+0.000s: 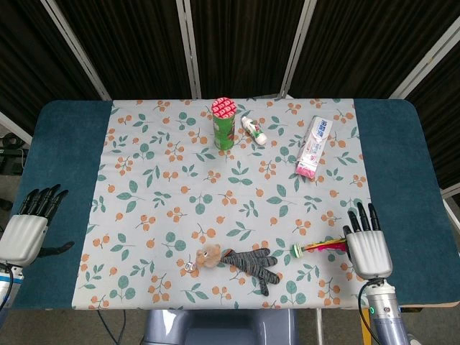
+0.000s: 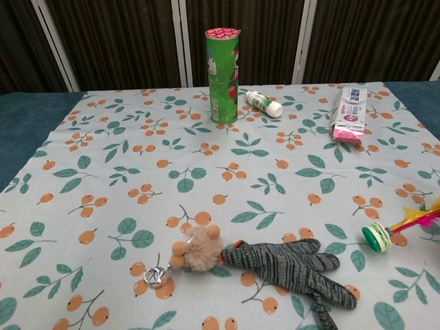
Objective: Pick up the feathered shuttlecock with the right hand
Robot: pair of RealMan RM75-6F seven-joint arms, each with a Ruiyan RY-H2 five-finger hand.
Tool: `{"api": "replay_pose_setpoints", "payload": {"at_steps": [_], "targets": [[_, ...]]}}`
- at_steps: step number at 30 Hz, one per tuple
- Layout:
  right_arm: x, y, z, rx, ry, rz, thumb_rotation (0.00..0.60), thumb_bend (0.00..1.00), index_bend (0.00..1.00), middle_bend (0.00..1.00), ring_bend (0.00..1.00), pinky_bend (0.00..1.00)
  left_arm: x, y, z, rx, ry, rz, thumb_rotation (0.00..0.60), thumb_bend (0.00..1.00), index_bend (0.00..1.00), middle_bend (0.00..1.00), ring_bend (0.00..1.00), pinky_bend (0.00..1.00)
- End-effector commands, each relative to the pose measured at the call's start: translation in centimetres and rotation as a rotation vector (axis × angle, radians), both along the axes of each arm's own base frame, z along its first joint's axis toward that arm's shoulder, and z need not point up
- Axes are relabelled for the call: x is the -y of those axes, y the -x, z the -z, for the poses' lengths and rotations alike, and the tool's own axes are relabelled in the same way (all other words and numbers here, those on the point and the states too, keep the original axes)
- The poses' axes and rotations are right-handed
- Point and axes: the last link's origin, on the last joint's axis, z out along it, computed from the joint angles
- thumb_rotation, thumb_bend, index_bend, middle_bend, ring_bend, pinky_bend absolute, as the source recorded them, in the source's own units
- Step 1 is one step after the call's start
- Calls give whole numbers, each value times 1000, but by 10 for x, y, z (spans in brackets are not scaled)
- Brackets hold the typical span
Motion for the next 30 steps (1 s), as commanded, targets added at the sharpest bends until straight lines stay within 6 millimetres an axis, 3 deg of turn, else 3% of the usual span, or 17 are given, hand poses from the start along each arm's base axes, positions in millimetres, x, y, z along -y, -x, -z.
{"api": "replay_pose_setpoints", "payload": {"at_steps": [1,17,30], "targets": [[6,-8,-6,-50,1,-39,600,386,593,197,0,0,0,0,0,0,0,0,526,114,56,0,0,0],[35,-27,-29,-297,86,-167,600,386,597,197,0,0,0,0,0,0,1,0,524,114,56,0,0,0],[44,-17,-27,-343,89,-153,600,387,598,197,0,0,0,0,0,0,1,2,525,115,56,0,0,0]]}}
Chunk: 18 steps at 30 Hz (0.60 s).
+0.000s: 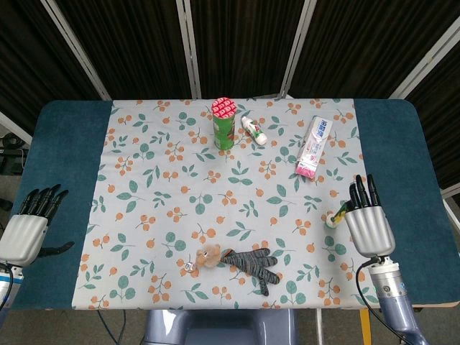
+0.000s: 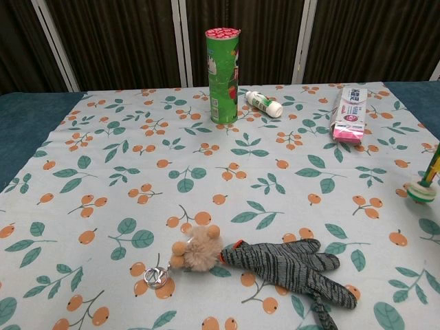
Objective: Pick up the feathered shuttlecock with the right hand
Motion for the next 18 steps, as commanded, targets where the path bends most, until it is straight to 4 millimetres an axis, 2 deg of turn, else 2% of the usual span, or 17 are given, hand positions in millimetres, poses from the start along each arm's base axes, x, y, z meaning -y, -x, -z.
{"api": "replay_pose_setpoints", "payload": {"at_steps": [1,18], "targets": [[3,3,3,-4,-1,2,600,387,598,197,0,0,0,0,0,0,0,0,525,114,56,0,0,0],[4,10,7,-17,9,0,600,387,599,197,0,0,0,0,0,0,0,1,527,116,56,0,0,0]]}}
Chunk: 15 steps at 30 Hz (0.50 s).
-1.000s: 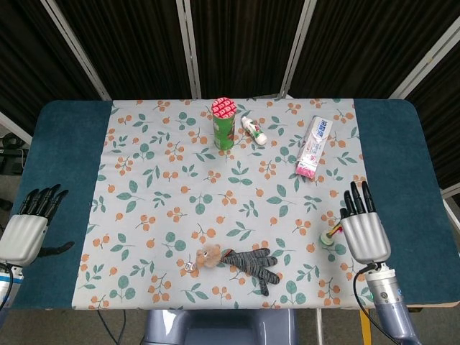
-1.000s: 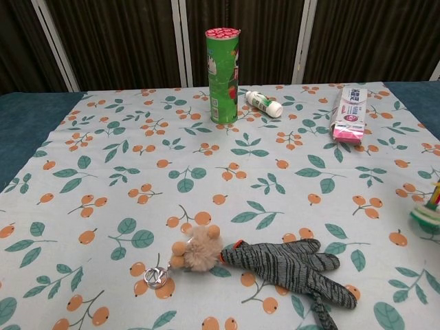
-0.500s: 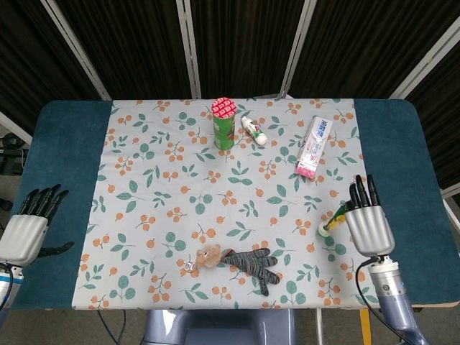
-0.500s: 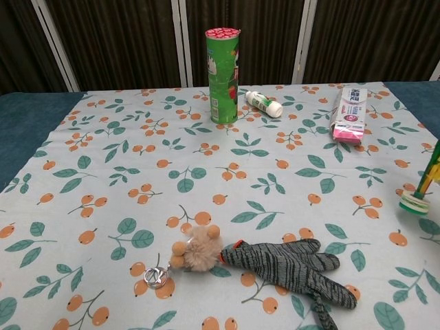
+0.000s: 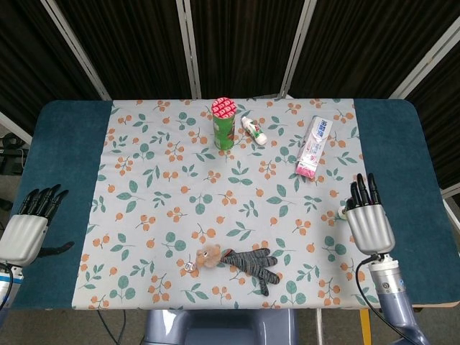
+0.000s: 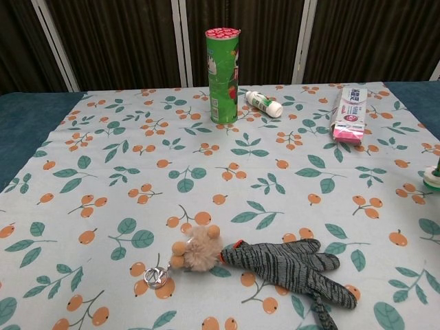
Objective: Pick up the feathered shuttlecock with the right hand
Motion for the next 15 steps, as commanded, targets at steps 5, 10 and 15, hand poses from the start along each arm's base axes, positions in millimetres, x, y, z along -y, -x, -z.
{"api": "replay_pose_setpoints", "payload": {"at_steps": [5,10,15], "targets": [[-4,9,8,5,-23,23,600,386,599,197,0,0,0,0,0,0,0,0,528,117,56,0,0,0],[-7,11,12,14,-35,24,600,387,594,197,0,0,0,0,0,0,0,0,529,114,56,0,0,0],[-10,9,14,20,-45,7,600,381,552,194,0,0,0,0,0,1,1,0,528,114,56,0,0,0]]}}
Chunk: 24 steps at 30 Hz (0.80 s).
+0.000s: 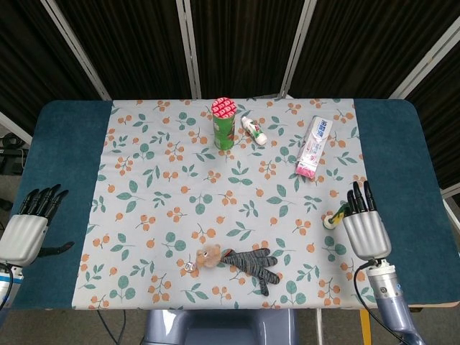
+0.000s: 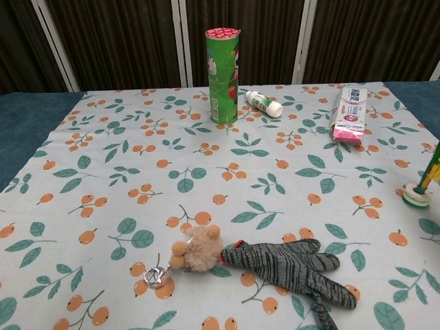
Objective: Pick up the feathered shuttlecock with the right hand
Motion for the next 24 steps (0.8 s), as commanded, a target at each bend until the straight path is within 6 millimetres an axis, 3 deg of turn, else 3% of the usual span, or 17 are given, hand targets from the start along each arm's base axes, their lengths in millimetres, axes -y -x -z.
{"api": "replay_pose_setpoints", "payload": {"at_steps": [1,8,11,16,24], "targets": [[-2,-1,0,0,-4,-6,600,376,532,188,0,0,0,0,0,0,0,0,529,114,56,0,0,0],[-10,-4,-1,-6,-19,-26,600,291,229,49,0,0,0,0,0,0,-1,-1,530,115,56,0,0,0],[-13,-8,-2,2,-23,-38,600,269,155,27,0,0,0,0,0,0,-1,-1,530,115,57,0,0,0],[-23,-14,-6,35,-21,-52,600,246,140,15,0,0,0,0,0,1,-1,-2,528,115,56,0,0,0],[-44,-12,-30,229,4,-15,600,233,140,14,0,0,0,0,0,2,-1,-2,526,114,57,0,0,0]]}}
